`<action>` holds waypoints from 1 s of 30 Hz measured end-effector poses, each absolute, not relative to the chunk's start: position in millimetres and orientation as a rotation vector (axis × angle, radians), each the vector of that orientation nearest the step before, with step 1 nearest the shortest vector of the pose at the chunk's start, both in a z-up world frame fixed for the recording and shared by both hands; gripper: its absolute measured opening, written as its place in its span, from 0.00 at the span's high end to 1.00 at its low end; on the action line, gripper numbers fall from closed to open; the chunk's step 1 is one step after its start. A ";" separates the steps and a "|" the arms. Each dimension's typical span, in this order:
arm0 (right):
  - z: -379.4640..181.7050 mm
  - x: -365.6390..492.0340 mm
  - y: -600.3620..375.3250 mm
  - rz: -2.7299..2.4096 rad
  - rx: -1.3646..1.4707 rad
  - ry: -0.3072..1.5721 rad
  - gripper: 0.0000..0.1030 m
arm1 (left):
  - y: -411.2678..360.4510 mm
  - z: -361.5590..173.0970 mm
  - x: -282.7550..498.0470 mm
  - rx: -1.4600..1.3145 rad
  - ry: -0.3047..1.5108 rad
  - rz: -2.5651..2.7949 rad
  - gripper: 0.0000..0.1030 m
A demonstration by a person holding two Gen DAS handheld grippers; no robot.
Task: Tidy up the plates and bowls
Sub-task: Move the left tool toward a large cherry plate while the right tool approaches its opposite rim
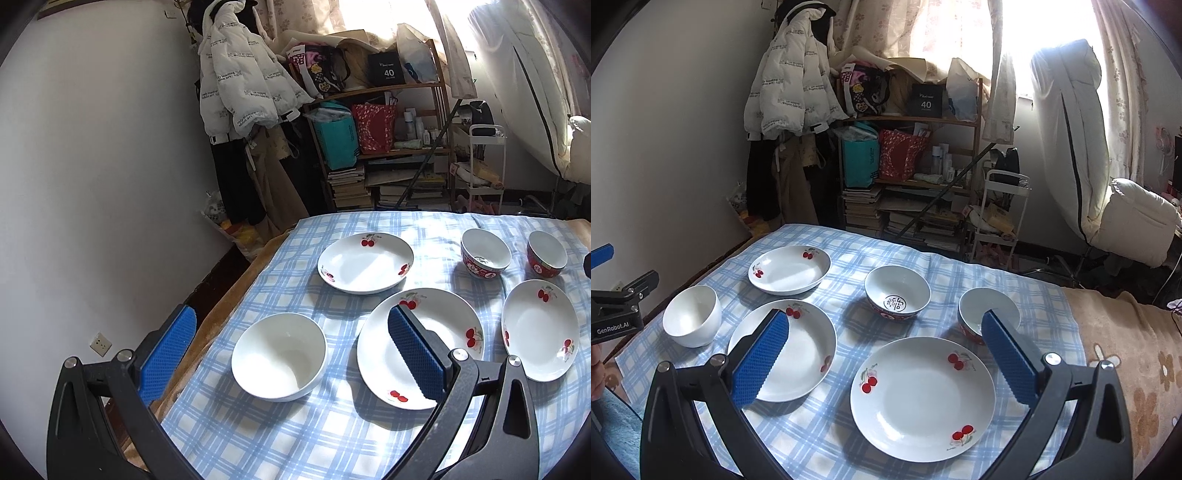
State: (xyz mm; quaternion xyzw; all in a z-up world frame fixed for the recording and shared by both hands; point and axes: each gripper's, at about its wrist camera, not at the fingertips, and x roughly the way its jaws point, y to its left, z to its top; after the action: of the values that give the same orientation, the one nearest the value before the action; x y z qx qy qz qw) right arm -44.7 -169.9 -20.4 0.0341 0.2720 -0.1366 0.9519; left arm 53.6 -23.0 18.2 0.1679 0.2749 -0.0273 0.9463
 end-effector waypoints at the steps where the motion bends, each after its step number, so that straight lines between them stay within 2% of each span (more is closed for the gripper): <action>1: -19.8 -41.0 -170.6 -0.273 0.072 0.560 0.00 | -24.4 20.2 57.9 0.344 0.561 -0.056 0.01; 9: -16.2 -0.3 -171.8 -0.210 0.097 0.617 0.00 | -31.4 18.8 101.0 0.316 0.665 -0.030 0.01; 19: -22.1 46.1 -168.2 -0.226 0.079 0.639 0.00 | -37.8 -26.5 126.8 0.276 0.800 -0.089 0.01; 30: -58.5 85.7 -166.3 -0.187 0.064 0.731 0.00 | -45.1 -77.2 130.2 0.198 0.977 -0.131 0.01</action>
State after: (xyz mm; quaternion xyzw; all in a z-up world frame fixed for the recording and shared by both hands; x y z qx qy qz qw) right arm 85.7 -166.3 -58.5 0.0311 0.3569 -0.0912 0.9292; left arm 130.2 -45.1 -77.2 0.0949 0.4682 -0.0627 0.8763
